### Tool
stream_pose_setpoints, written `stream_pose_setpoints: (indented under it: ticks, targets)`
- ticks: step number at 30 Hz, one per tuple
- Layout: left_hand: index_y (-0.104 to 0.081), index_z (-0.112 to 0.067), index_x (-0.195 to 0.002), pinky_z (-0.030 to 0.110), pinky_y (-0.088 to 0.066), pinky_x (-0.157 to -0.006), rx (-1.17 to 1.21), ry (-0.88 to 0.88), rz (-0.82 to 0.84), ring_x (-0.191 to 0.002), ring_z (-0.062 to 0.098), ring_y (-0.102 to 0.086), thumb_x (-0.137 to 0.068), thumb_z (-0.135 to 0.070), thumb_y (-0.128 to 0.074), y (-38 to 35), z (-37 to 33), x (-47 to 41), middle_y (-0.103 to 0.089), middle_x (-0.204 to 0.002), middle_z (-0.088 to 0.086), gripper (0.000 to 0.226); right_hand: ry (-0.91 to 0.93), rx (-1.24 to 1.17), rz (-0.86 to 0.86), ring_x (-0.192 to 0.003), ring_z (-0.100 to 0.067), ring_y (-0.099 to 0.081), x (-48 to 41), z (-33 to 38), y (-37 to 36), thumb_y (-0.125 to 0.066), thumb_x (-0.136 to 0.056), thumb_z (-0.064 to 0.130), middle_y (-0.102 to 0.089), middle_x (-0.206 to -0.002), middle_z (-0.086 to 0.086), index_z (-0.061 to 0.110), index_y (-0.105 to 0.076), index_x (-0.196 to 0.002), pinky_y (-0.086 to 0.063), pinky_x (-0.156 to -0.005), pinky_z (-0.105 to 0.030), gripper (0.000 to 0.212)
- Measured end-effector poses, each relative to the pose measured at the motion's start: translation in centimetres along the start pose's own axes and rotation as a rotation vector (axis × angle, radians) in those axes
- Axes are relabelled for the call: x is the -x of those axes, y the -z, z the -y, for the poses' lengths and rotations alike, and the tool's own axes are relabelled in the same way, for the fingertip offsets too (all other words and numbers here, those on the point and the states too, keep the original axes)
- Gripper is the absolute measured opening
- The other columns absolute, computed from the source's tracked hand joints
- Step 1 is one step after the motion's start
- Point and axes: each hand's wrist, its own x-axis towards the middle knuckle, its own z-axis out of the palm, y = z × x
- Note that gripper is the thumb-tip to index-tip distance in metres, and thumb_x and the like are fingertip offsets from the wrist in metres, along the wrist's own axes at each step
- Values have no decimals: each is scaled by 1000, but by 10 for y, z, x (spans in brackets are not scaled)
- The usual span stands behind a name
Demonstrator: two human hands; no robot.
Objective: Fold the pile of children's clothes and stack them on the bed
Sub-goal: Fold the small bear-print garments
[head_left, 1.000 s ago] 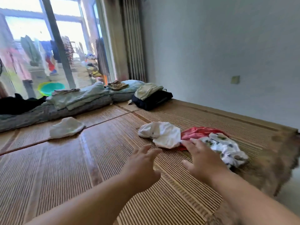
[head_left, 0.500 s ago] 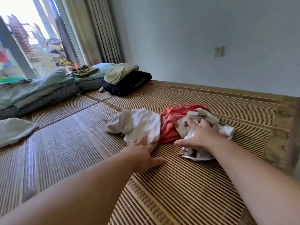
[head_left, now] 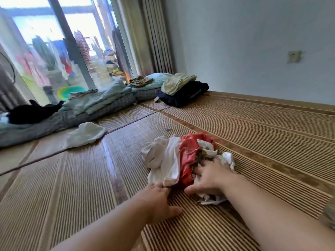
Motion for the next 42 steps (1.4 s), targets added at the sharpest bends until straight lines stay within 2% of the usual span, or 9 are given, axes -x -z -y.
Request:
stream_pose_setpoints:
  ticks: [11, 18, 22, 26, 29, 33, 35, 39, 42]
  targets:
    - [-4, -30, -154, 42, -9, -120, 157, 185, 9, -149, 18, 1, -83, -73, -42, -85, 70, 204, -2, -162, -6, 91, 218, 58, 144, -143, -33, -11, 127, 160, -63, -50, -55, 89, -22, -157, -2, 40, -22, -148, -10, -116, -50, 109]
    - [-15, -28, -153, 45, -21, -118, 142, 242, 47, -148, 20, -11, -80, -74, -47, -112, 85, 298, -13, -161, -3, 92, 326, 100, 126, -143, -34, -8, 200, 216, -88, -51, -62, 86, -19, -158, -1, 36, -24, -149, -10, -115, -52, 104]
    - [-14, -26, -154, 44, -22, -118, 130, 278, 87, -148, 19, -10, -81, -74, -46, -118, 100, 322, -12, -161, -3, 93, 328, 33, 146, -145, -35, -1, 208, 226, -94, -53, -60, 86, -12, -160, 6, 44, -22, -147, -6, -116, -54, 101]
    - [-7, -27, -154, 42, -20, -119, 151, 287, 73, -148, 18, -7, -84, -70, -46, -115, 110, 325, -7, -162, -5, 91, 304, -286, 113, -143, -21, -20, 200, 224, -74, -67, -70, 67, -26, -153, 8, 38, -52, -133, -23, -114, -41, 71]
    - [-7, -29, -154, 44, -22, -118, 171, 316, 81, -149, 18, -6, -82, -73, -45, -119, 118, 321, -5, -162, -6, 92, 338, -269, 5, -142, -8, -24, 198, 207, -63, -74, -71, 55, -23, -152, 18, 39, -48, -137, -28, -115, -37, 72]
    - [-24, -26, -150, 41, -33, -112, 274, 392, 91, -140, 21, -31, -78, -73, -52, -107, 124, 307, -29, -156, -1, 90, 342, -190, 142, -139, -8, -26, 210, 173, -66, -81, -66, 47, -26, -150, 17, 44, -45, -136, -27, -116, -35, 79]
    - [-31, -23, -148, 38, -36, -110, 347, 387, 87, -135, 22, -39, -80, -67, -56, -97, 119, 303, -36, -152, 2, 85, 360, -137, 134, -133, -7, -32, 212, 166, -74, -81, -65, 42, -32, -143, 20, 41, -56, -128, -31, -112, -33, 68]
    - [-30, -22, -149, 38, -33, -111, 331, 315, 107, -138, 24, -35, -86, -59, -57, -77, 99, 308, -31, -154, 3, 78, 364, -259, -85, -103, -3, -58, 215, 173, -73, -70, -80, 24, -59, -106, 25, 34, -73, -86, -49, -87, -26, 12]
    - [-30, -30, -148, 38, -38, -106, 380, 233, 15, -132, 23, -43, -84, -57, -61, -58, 80, 315, -40, -149, 2, 76, 336, -566, -136, -71, -7, -63, 226, 187, -49, -63, -86, 18, -69, -74, 10, 31, -68, -73, -53, -69, -33, 19]
